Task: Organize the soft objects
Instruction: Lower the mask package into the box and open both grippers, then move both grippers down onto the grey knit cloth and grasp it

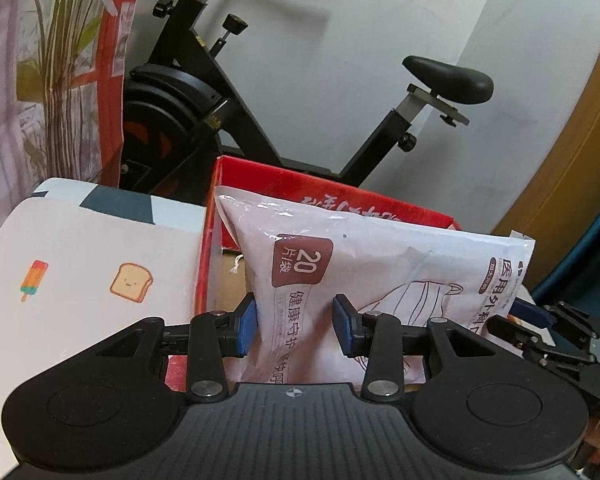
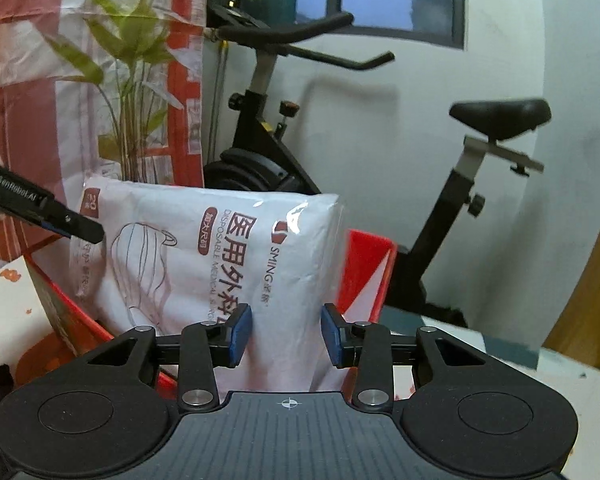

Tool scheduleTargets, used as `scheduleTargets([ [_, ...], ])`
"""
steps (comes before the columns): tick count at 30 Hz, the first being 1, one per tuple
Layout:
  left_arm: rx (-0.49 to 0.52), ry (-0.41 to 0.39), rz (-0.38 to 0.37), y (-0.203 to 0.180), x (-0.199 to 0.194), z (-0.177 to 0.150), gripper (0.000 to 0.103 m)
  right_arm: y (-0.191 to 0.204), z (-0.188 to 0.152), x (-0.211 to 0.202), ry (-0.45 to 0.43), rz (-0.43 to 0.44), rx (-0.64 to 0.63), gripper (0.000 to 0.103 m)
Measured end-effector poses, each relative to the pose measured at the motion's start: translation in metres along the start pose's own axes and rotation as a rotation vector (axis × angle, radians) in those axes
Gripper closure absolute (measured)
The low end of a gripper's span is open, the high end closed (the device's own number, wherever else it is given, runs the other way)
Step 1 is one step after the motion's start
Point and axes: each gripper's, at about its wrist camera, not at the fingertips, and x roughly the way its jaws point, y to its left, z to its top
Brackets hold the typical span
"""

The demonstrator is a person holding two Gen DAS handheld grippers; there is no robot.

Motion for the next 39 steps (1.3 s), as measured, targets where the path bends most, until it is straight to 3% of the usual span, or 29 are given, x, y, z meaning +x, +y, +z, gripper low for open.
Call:
scheduleTargets([
  [9, -0.010, -0.038, 0.025, 0.006, -0.011, 0.004, 0.059, -0.005, 0.013, -0.013, 0.019, -0.002, 0.044, 0.067],
  [15, 0.051, -0.061, 0.038, -0.007, -0.024, 0.000, 0.056, 0.007, 0.021, -0.016, 0.064, -0.010, 0.089, 0.054],
  [19, 0.099, -0.084, 0.076, -0.014, -0.037, -0.005, 0.038, 0.019, 0.024, -0.021, 0.079, -0.037, 0.103, 0.026],
  [21, 0.123, -0.096, 0.090, -0.016, -0.046, -0.008, 0.025, 0.024, 0.026, -0.025, 0.078, -0.045, 0.110, 0.017],
  [23, 0.146, -0.114, 0.108, -0.020, -0.056, -0.011, 0.001, 0.029, 0.028, -0.030, 0.075, -0.057, 0.117, 0.008],
  [25, 0.154, -0.128, 0.117, -0.021, -0.064, -0.014, 0.000, 0.033, 0.029, -0.037, 0.062, -0.063, 0.133, 0.000],
  [39, 0.182, -0.171, 0.201, -0.021, -0.126, -0.057, 0.000, 0.073, 0.006, -0.085, 0.010, -0.050, 0.226, 0.000],
])
